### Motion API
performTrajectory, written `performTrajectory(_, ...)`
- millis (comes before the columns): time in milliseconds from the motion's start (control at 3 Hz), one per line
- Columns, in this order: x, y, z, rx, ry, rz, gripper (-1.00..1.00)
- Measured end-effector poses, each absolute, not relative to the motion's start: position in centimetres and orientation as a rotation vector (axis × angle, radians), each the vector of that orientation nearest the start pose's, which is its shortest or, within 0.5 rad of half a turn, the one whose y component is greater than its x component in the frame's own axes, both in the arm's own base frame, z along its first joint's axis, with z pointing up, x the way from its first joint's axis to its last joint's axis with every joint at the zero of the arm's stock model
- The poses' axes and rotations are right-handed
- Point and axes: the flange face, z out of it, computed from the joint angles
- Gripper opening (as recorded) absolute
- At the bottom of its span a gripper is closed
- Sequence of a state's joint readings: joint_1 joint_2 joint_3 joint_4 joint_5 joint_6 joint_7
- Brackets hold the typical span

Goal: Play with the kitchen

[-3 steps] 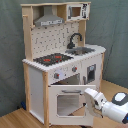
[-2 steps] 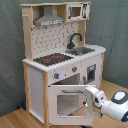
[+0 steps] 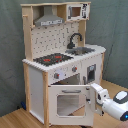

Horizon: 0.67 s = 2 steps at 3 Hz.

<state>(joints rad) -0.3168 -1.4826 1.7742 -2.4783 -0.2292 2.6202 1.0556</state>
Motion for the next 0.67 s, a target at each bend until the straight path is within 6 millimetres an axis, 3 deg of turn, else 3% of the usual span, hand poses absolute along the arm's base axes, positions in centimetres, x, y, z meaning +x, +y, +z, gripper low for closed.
performTrajectory(333, 17.1, 43.2, 22.5, 1.687, 0.576, 1.545, 1.00)
performTrajectory(667, 20.3, 42.1, 21.8, 1.671, 0.574, 1.458, 1.00)
